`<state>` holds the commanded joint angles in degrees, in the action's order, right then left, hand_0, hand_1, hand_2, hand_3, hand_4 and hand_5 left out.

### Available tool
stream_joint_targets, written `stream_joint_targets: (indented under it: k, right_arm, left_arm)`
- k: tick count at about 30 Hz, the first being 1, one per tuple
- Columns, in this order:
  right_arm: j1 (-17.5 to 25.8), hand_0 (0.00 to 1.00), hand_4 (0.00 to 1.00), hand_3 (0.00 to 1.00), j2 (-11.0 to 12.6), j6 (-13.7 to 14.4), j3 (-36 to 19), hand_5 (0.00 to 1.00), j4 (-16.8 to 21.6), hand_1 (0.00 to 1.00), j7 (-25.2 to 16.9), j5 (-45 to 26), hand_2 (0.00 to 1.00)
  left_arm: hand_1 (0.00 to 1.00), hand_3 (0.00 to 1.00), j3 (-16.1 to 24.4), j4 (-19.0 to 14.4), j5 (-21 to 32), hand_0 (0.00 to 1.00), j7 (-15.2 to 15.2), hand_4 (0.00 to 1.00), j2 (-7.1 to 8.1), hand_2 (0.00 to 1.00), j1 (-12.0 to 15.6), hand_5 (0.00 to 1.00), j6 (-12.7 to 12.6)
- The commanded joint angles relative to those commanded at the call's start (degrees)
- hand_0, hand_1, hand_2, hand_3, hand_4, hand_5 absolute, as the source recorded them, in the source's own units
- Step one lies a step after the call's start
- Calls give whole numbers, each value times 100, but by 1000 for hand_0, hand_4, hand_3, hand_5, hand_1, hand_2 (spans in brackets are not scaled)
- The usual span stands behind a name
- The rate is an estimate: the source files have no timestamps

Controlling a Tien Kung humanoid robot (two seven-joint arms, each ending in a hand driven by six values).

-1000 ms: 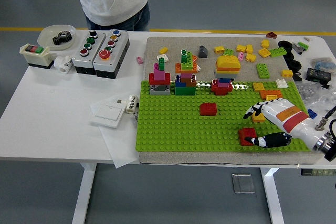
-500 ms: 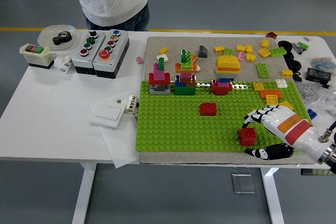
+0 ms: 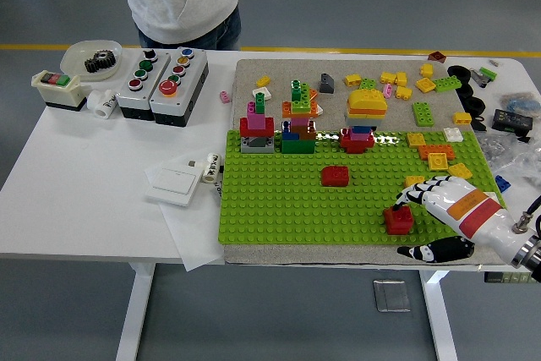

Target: Pick up the brick,pile it on top of brick,press brick,pick up the brick,pile it on top of brick,press brick

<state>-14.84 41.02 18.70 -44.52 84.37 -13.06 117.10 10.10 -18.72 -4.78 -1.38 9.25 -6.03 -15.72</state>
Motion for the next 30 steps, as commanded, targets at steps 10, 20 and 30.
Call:
stream_joint_targets:
  k: [10, 20, 30]
  right_arm:
    - [92, 616, 937, 630, 8, 69, -89, 496, -54, 623, -65, -20, 695]
    - [200, 611, 935, 625, 27, 103, -136, 497, 11, 619, -69, 23, 688]
    - [223, 609, 933, 625, -21, 103, -132, 496, -113, 619, -64, 40, 688]
  left_arm:
    - [908, 825, 3, 0, -7, 832, 4, 816, 1, 928, -4, 802, 1]
    - [908, 827, 13, 2, -23, 831, 17, 815, -5, 928, 1, 804, -2]
    - [908, 828, 12, 0, -29, 833, 15, 816, -4, 928, 0, 803, -3]
